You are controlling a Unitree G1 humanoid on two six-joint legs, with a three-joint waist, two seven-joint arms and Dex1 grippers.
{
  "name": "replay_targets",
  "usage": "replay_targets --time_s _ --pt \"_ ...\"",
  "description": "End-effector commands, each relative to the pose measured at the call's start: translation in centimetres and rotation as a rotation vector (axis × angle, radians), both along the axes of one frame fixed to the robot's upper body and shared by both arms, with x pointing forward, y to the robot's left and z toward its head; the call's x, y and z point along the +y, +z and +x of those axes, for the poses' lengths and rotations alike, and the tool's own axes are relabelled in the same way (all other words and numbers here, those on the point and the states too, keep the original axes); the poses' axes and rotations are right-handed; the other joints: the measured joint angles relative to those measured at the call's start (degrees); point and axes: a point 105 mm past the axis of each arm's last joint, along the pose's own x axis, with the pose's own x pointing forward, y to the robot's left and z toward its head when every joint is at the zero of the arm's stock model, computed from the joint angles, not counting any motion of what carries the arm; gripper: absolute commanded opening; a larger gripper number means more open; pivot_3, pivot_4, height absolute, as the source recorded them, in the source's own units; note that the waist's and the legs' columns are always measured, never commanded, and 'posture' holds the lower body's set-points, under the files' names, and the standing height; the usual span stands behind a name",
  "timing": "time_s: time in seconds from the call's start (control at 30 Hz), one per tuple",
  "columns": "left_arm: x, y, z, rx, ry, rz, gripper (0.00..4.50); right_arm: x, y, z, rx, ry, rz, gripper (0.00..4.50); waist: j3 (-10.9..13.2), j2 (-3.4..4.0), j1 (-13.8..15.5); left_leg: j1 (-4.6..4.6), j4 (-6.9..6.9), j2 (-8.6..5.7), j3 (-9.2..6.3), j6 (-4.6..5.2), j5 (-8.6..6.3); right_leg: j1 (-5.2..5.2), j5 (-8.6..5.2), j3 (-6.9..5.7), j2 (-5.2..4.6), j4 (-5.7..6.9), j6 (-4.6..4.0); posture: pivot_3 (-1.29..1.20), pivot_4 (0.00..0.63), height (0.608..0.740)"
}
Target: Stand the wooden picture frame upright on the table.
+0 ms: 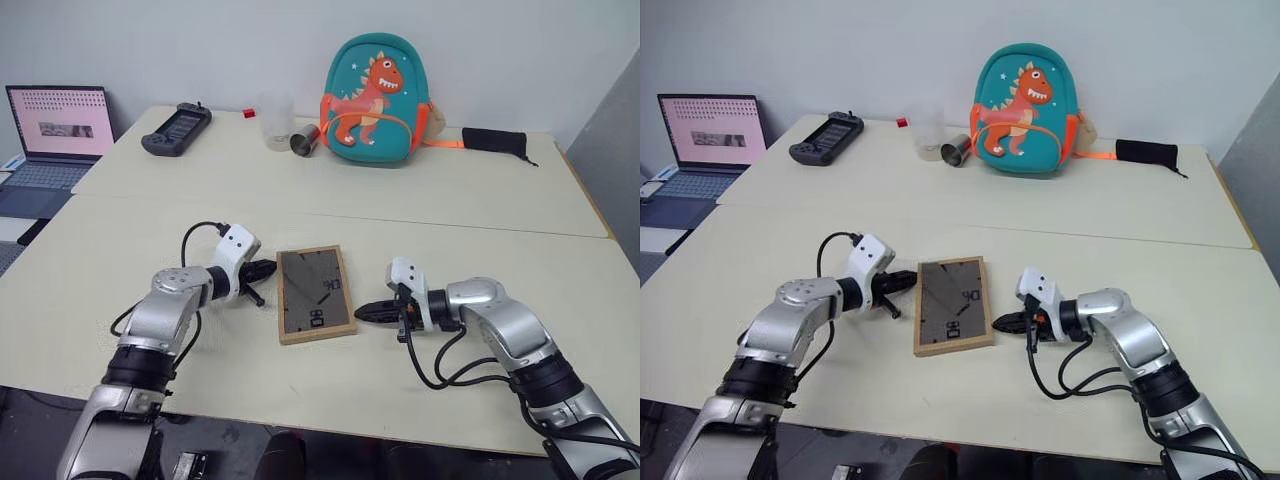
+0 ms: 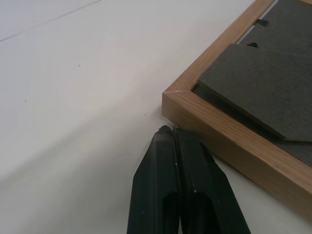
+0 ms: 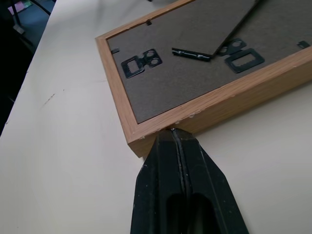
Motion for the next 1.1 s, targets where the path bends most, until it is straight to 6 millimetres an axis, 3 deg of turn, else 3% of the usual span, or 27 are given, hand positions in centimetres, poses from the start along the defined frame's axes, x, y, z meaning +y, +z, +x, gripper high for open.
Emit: replay_targets --time_s 0.03,0.27,0.67,0.8,0.9,1.0,1.1 --pt "-0.2 0.1 0.4 -0.02 -0.015 0.011 0.05 0.3 1.3 -0.1 -0.039 0.039 0.01 0.0 0.0 0.0 0.0 0.0 0.0 0.0 0.0 0.0 0.0 0.0 0.0 0.0 0.0 0.0 0.0 0.0 0.15 0.74" --pt "0.2 0.2 0.6 -0.045 0.0 0.002 0.05 0.2 1.5 0.7 -0.03 0.0 0.031 0.0 0.0 -0.01 0.0 0.0 0.0 0.0 -0.01 0.01 0.01 0.0 0.0 0.0 0.0 -0.01 0.0 0.0 0.15 0.74" --pt "-1.4 0.0 1.6 -0.064 -0.036 0.011 0.05 1.1 1.4 0.1 -0.016 0.037 0.037 0.0 -0.01 -0.01 0.04 -0.01 0.01 -0.02 -0.03 0.03 0.02 0.03 0.0 -0.03 -0.01 0.0 0.0 0.0 0.15 0.74" --pt "-0.2 0.0 1.6 -0.06 -0.02 0.033 0.05 0.5 1.5 1.4 -0.046 -0.033 0.036 0.0 -0.01 -0.01 -0.04 0.0 0.0 -0.01 -0.03 0.03 0.02 0.01 0.0 -0.03 0.0 0.0 0.0 0.0 0.15 0.74" --pt "1.6 0.0 0.5 -0.027 -0.016 0.048 0.05 -1.1 1.6 2.4 -0.082 -0.095 0.012 0.0 0.0 -0.01 -0.21 0.0 0.0 0.01 -0.01 0.03 0.02 0.0 0.0 -0.01 0.0 0.0 0.0 0.0 0.15 0.74" --pt "3.2 0.5 -1.7 0.066 -0.048 -0.001 0.05 -3.3 2.0 3.1 -0.104 -0.153 -0.005 0.0 0.0 -0.01 -0.81 -0.01 -0.04 0.02 0.06 0.03 0.02 -0.05 0.0 0.08 0.01 -0.02 0.0 0.0 0.15 0.74" --pt "3.5 0.4 -4.1 0.178 -0.121 -0.017 0.05 -4.2 2.2 3.0 -0.111 -0.165 -0.01 0.0 0.0 -0.01 -1.49 -0.01 -0.14 0.06 0.11 0.03 0.01 -0.1 0.0 0.07 0.0 -0.05 0.0 0.0 0.15 0.74"
